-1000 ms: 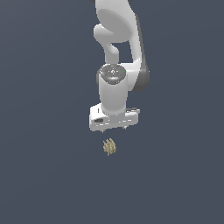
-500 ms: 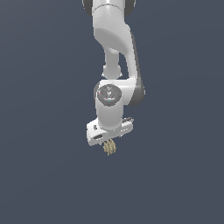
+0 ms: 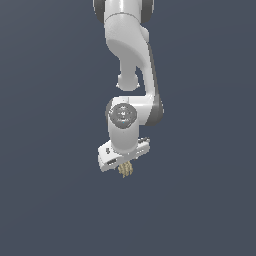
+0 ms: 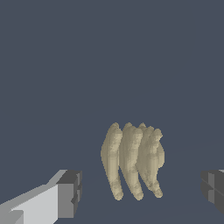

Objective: Pick up the object and move it to a goal position.

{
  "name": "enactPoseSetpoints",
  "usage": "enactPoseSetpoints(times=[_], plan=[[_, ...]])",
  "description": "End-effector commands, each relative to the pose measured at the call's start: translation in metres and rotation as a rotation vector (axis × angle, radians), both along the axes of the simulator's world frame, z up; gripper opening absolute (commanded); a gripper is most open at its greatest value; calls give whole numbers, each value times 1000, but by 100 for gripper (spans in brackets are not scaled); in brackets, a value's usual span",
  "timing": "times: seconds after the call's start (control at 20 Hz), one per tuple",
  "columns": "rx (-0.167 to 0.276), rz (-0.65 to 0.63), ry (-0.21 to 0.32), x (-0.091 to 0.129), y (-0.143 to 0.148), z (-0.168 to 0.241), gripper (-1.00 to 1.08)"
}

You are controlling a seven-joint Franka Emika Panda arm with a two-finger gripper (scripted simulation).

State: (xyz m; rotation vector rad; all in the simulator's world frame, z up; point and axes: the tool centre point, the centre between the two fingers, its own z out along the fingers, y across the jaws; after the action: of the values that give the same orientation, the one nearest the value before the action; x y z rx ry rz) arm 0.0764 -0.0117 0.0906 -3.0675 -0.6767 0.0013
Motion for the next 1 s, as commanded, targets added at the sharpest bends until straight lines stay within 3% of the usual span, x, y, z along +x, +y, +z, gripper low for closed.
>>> enactPoseSetpoints(times=[0.0,0.5,0.8,0.85,0.95], plan=[[0,0,0,0,0,-1,100],[0,5,-1,-1,0,-45,100],[0,5,-1,1,0,-50,100],[0,5,-1,1,0,-50,-100],[0,5,-1,1,0,-50,-100]])
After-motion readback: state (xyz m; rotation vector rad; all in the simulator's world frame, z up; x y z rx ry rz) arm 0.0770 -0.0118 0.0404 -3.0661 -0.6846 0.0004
